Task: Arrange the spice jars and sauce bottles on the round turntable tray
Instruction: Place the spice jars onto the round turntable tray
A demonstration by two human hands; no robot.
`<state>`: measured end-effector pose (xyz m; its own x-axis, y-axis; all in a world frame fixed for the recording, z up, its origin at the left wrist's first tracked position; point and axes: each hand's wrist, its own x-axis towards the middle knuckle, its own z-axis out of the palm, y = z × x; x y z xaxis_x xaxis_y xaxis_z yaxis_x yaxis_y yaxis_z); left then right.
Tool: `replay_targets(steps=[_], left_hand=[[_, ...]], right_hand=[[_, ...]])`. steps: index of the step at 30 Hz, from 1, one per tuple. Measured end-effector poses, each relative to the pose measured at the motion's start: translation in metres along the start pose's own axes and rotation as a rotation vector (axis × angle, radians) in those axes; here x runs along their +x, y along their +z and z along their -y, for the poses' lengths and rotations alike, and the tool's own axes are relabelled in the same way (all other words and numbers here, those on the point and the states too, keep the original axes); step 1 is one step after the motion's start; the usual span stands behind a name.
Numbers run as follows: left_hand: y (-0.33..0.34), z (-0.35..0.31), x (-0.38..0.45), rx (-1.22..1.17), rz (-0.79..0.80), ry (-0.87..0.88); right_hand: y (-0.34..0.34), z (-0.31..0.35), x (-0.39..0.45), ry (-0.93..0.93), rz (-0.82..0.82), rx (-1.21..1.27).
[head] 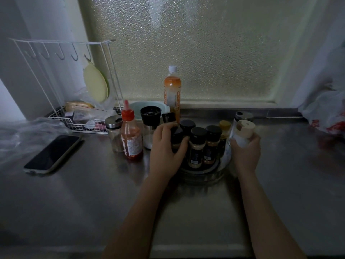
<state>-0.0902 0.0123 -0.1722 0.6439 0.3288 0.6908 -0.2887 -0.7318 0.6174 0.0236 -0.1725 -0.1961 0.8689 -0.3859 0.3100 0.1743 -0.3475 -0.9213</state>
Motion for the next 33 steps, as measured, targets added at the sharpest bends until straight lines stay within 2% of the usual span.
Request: replay_targets(steps=[3,6,12,14,17,20,25,29,33], left_hand=[[-0.004,0.001,0.001,-0.028,-0.031,0.024],[-0.007,0.002,0.002,-0.082,-0.109,0.016],[-0.015,0.008,0.005,-0.116,-0.376,-0.074],[-0.016,0.014,0.006,-0.098,-0.401,-0.117],[-0.012,0.018,0.005,-0.124,-0.280,-0.196],[-0.006,0.023,0.006,-0.132,-0.151,-0.203],[-0.002,0.028,0.010,-0.153,-0.052,-0.262],[0.000,0.030,0.017,-0.135,0.062,-0.247],[0.002,0.027,0.032,0.015,0.212,-0.196]], right_hand=[[-0.005,0.008,-0.006,-0.043,-0.120,0.023],[-0.015,0.026,-0.018,-0.155,-0.239,0.175],[-0.021,0.036,-0.040,-0.289,-0.174,0.289],[-0.021,0.036,-0.043,-0.312,-0.102,0.268],[-0.019,0.032,-0.043,-0.342,0.011,0.223],[-0.016,0.028,-0.042,-0.358,0.067,0.180],[-0.010,0.023,-0.039,-0.359,0.159,0.110],[-0.005,0.018,-0.041,-0.354,0.327,0.110],[-0.001,0.013,-0.039,-0.361,0.373,0.113]])
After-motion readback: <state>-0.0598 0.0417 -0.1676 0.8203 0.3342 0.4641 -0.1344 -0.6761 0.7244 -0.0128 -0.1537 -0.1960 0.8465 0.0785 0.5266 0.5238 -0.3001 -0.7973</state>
